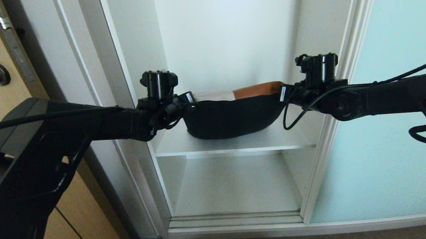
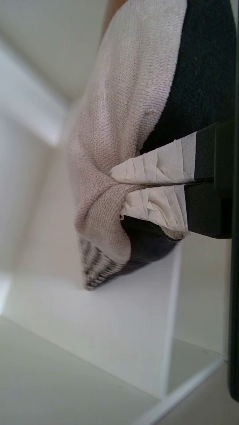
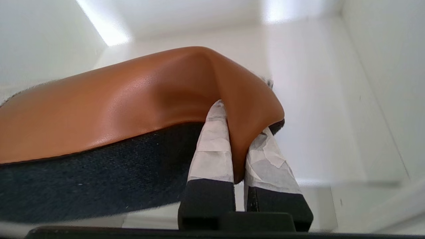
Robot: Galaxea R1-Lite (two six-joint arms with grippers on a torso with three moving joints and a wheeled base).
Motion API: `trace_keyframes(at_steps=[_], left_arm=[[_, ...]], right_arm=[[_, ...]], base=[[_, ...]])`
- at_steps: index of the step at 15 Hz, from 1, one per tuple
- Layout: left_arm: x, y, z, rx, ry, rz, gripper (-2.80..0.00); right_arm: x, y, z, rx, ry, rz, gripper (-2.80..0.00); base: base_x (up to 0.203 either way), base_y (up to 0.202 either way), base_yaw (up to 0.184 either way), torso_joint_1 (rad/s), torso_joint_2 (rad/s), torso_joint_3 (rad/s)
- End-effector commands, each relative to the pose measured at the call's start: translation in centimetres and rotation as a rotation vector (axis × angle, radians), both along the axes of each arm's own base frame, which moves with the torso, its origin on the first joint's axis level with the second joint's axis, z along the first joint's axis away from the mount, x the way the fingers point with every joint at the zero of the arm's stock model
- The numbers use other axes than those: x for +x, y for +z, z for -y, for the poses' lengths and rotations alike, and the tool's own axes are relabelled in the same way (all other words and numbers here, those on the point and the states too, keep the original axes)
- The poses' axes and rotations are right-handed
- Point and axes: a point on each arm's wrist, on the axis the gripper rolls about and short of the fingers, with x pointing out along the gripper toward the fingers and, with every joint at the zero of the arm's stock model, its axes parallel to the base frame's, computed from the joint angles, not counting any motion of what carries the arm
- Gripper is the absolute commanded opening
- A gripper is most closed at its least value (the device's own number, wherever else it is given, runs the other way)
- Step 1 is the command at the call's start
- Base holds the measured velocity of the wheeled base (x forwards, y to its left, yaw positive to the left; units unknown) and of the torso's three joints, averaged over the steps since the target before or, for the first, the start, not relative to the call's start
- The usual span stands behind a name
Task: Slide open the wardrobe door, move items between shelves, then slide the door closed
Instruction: Place the pillow on the higher shelf
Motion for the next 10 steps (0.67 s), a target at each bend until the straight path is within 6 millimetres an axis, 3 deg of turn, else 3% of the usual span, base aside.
trace_keyframes(at_steps=[1,4,8,10], left_arm=[[-0.4,-0.8,0.0,0.029,-0.003,-0.083,-2.80],[-1.0,-1.6,0.1,0.050,-0.063,-0.229,-2.80],[-1.4,-1.0,0.1,0.040,-0.139,-0.293,-2.80],[-0.7,-2.4,0.1,0.048,-0.133,-0.336,-2.80]], right_arm=[[-0.9,-0.5,0.2,-0.003,0.012,-0.035,-2.80],[0.0,-3.6,0.2,-0.007,0.006,-0.118,-2.80],[1.3,-7.4,-0.2,-0.023,0.006,-0.195,-2.80],[1.8,-9.2,-0.4,-0.016,0.012,-0.230,-2.80]], base=[[0.000,0.000,0.000,0.000,0.00,0.000],[0.000,0.000,0.000,0.000,0.00,0.000],[0.000,0.000,0.000,0.000,0.00,0.000],[0.000,0.000,0.000,0.000,0.00,0.000]])
